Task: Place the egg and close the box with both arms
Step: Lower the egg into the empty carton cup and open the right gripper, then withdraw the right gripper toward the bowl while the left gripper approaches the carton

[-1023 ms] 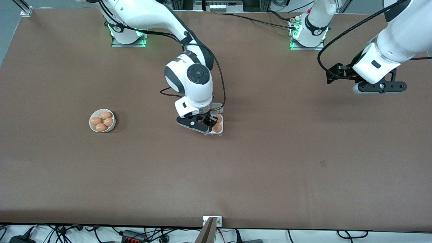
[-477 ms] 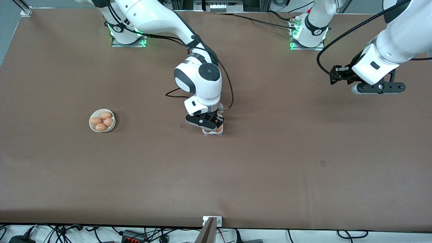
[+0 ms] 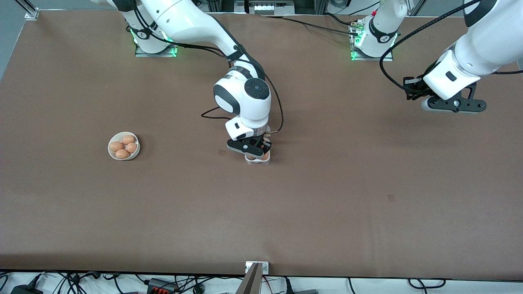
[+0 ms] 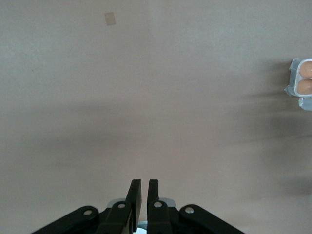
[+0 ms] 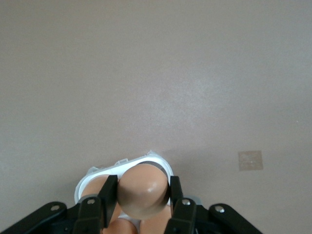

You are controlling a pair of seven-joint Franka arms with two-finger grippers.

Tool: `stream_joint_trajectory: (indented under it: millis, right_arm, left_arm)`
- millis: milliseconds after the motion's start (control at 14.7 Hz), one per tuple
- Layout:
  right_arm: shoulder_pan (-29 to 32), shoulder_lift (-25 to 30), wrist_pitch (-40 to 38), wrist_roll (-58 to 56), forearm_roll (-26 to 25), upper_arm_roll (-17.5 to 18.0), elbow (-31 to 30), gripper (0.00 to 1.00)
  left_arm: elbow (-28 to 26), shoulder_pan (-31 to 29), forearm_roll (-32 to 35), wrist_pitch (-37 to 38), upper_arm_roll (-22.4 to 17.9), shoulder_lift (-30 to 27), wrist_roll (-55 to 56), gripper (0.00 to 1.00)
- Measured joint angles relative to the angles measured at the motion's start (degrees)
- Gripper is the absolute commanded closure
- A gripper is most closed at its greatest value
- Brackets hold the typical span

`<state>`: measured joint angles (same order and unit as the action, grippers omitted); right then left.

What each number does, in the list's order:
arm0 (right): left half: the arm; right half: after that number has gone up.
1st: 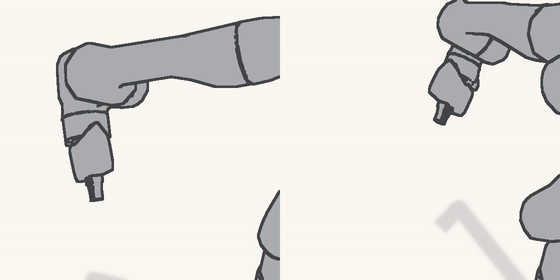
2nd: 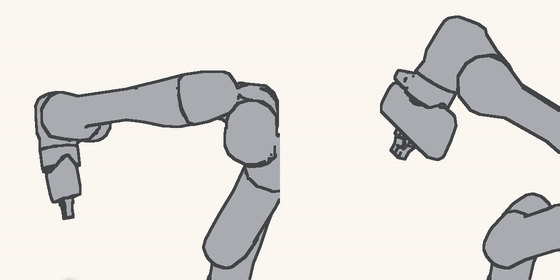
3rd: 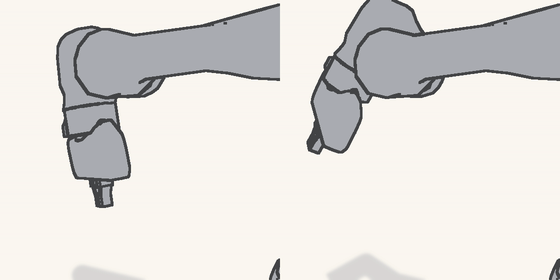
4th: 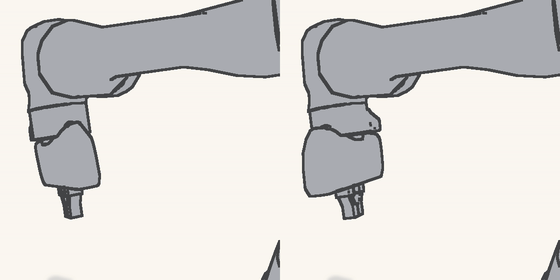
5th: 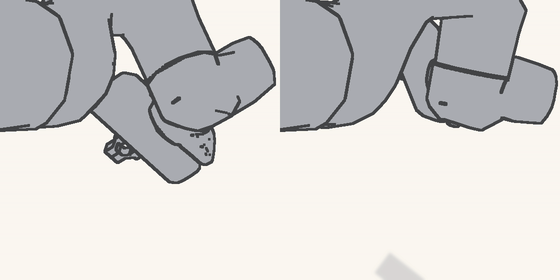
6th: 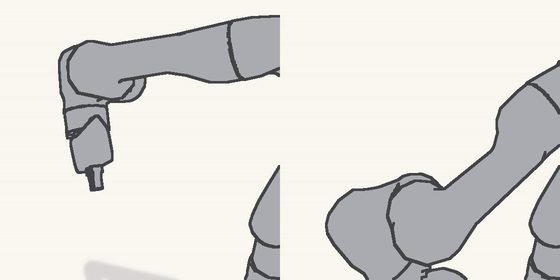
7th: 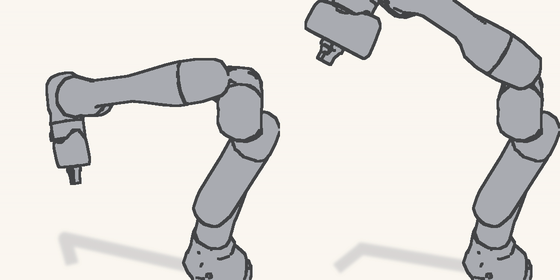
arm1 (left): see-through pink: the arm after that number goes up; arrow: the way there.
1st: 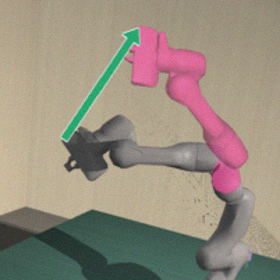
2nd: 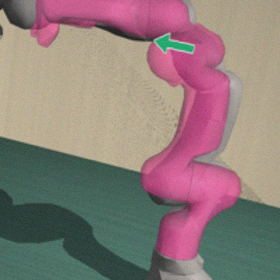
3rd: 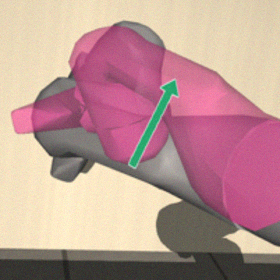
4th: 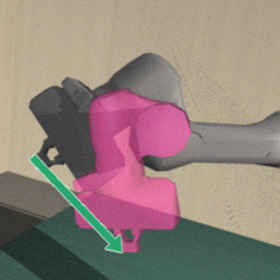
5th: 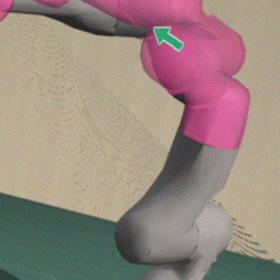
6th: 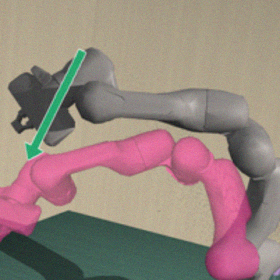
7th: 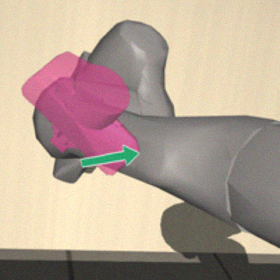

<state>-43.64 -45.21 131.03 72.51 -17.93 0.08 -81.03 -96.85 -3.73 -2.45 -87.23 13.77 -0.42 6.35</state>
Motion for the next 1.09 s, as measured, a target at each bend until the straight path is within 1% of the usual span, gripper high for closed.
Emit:
stream_joint_trajectory:
  millis: [136,273,341,409,477,545,1091]
  right_arm:
    - [-0.02,-0.29,0.00,0.04,-0.05,-0.01,0.00,0.77]
    - [-0.02,-0.34,0.00,0.05,-0.07,-0.06,0.00,0.75]
    - [-0.02,-0.35,0.00,0.06,-0.08,-0.07,0.00,0.72]
    - [-0.02,-0.34,0.00,0.06,-0.08,-0.08,0.00,0.49]
    - [-0.02,-0.35,0.00,0.07,-0.08,-0.08,0.00,0.04]
    - [-0.03,-0.34,0.00,0.07,-0.09,-0.08,0.00,0.00]
    - [0.07,-0.21,0.02,0.03,-0.41,-0.69,0.32,0.00]
  left_arm:
    - [0.10,0.00,0.00,0.17,0.00,0.01,-0.48,0.99]
    - [0.10,0.00,0.00,0.28,0.00,0.07,-0.63,1.00]
    - [0.10,0.00,0.00,0.31,0.00,0.11,-0.63,1.00]
    - [0.10,0.00,0.00,0.33,0.00,0.15,-0.63,1.00]
    - [0.10,0.00,0.00,0.35,0.00,0.15,-0.60,1.00]
    - [0.10,0.00,0.00,0.36,0.00,0.15,-0.51,1.00]
    - [0.10,0.02,-0.02,0.75,0.03,0.23,-0.20,1.00]
